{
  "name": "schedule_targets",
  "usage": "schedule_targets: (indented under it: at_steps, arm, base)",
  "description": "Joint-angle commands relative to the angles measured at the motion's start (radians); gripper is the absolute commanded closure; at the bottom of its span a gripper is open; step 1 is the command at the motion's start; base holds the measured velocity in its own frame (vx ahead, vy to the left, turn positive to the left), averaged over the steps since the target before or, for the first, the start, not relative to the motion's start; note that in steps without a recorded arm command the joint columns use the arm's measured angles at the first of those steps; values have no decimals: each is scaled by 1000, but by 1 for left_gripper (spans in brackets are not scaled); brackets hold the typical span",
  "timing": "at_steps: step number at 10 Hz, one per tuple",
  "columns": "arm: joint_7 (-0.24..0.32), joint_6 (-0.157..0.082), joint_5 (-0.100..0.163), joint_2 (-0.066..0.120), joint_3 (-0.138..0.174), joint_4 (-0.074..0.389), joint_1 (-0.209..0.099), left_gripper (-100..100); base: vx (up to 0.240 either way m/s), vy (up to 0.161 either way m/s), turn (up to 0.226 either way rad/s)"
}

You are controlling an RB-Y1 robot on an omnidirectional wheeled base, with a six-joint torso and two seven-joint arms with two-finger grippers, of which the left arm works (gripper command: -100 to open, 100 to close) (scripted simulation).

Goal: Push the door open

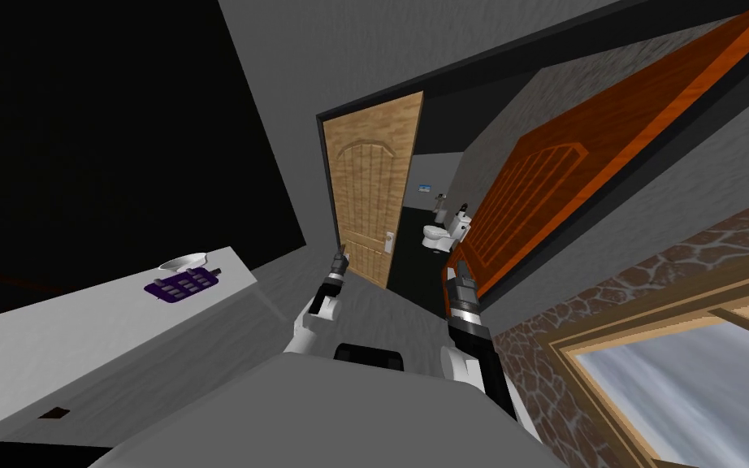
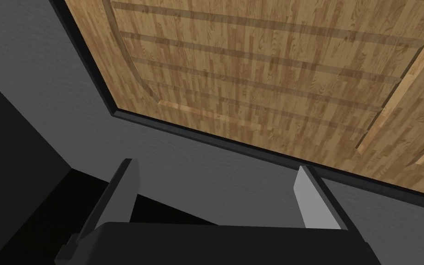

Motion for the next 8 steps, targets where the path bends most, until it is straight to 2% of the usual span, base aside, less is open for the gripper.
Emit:
schedule_targets:
  at_steps: [1, 5, 6, 7, 8]
  arm:
    - [-6, -4, 6, -4, -6, 50, -32, -100]
    - [-19, 3, 27, -10, -28, 202, -115, -100]
    - [-22, 4, 32, -12, -33, 228, -136, -100]
    - [-22, 4, 32, -12, -33, 240, -136, -100]
    - [-26, 6, 37, -15, -39, 276, -156, -100]
  base:
    - [57, 9, -31]
    - [94, 0, -75]
    - [100, 0, -83]
    - [68, 4, -17]
    - [66, 2, -40]
